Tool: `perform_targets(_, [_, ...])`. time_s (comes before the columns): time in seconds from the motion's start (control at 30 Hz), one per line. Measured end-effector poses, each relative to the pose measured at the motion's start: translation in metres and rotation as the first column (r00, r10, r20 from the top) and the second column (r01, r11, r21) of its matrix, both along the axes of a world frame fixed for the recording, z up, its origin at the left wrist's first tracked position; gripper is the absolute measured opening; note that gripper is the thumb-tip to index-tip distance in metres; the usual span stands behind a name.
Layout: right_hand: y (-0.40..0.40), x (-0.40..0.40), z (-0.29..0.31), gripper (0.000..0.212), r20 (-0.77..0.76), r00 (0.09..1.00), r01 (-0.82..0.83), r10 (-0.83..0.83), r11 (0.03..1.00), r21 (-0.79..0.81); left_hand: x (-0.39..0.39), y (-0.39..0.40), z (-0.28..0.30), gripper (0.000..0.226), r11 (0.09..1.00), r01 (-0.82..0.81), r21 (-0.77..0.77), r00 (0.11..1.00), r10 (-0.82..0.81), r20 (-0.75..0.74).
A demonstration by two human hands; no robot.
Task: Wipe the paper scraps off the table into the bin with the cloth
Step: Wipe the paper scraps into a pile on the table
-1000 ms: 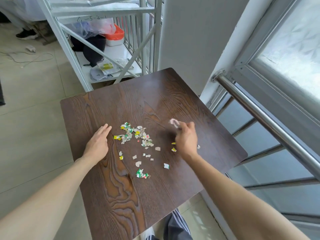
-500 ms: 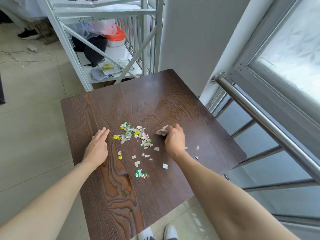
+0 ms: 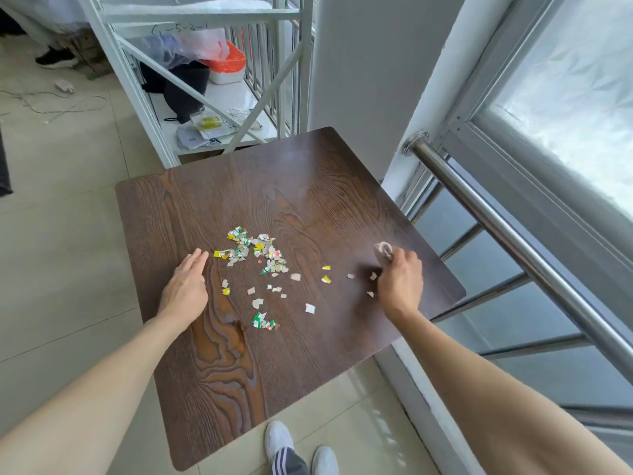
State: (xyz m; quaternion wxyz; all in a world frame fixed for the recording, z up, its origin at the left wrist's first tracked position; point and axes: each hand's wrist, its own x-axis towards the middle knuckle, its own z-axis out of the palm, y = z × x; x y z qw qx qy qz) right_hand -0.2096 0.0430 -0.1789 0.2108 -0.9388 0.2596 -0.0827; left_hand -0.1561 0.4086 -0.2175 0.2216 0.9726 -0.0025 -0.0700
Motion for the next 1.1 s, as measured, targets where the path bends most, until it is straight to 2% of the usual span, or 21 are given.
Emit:
perform_targets(0.1, [-0.011, -0.020, -0.006, 0.028, -0.154, 0.988, 0.018, -0.024, 0.999, -0.039, -0.013, -0.004, 0.000, 0.052, 0.999, -0.041, 0.031, 0.999, 0.041, 0.009])
perform_targets(0.2, [0.000, -0.022, -0.013, 0.024, -0.131, 0.991, -0.003, 0.003, 1.000, -0.001, -0.019, -0.005, -0.001, 0.053, 0.998, -0.049, 0.050, 0.999, 0.050, -0.016])
perform_targets(0.33, [0.040, -0.012, -0.019, 0.026, -0.053, 0.996, 0.075, -0.067, 0.984, 0.160, -0.016, 0.001, -0.003, 0.056, 0.999, -0.026, 0.042, 0.999, 0.027, -0.022])
perform_targets(0.47, [0.105, 0.011, -0.019, 0.031, 0.013, 1.000, 0.001, -0.005, 0.954, 0.299, -0.014, 0.005, -0.010, 0.058, 0.999, -0.007, 0.052, 1.000, 0.007, 0.002])
perform_targets(0.57, [0.150, 0.029, -0.014, 0.034, -0.024, 0.998, -0.053, 0.065, 0.936, 0.349, -0.013, 0.007, -0.013, 0.058, 0.999, -0.009, 0.046, 1.000, 0.008, 0.019])
perform_targets(0.73, [0.196, 0.049, -0.014, 0.037, -0.033, 0.988, -0.128, 0.151, 0.919, 0.373, -0.015, 0.007, -0.018, 0.061, 0.998, -0.006, 0.061, 0.999, 0.003, 0.045])
perform_targets(0.9, [0.208, 0.056, -0.017, 0.023, 0.037, 0.964, -0.256, 0.263, 0.886, 0.387, -0.017, 0.010, -0.017, 0.063, 0.998, 0.028, 0.048, 0.998, -0.030, 0.048])
perform_targets(0.97, [0.207, 0.054, -0.015, 0.018, 0.076, 0.956, -0.293, 0.284, 0.897, 0.330, -0.018, 0.011, -0.015, 0.063, 0.998, 0.038, 0.048, 0.998, -0.041, 0.054])
perform_targets(1.1, [0.172, 0.027, 0.000, 0.028, 0.105, 0.984, -0.163, 0.142, 0.959, 0.231, -0.020, 0.016, -0.012, 0.056, 0.997, 0.056, 0.057, 0.995, -0.060, 0.084])
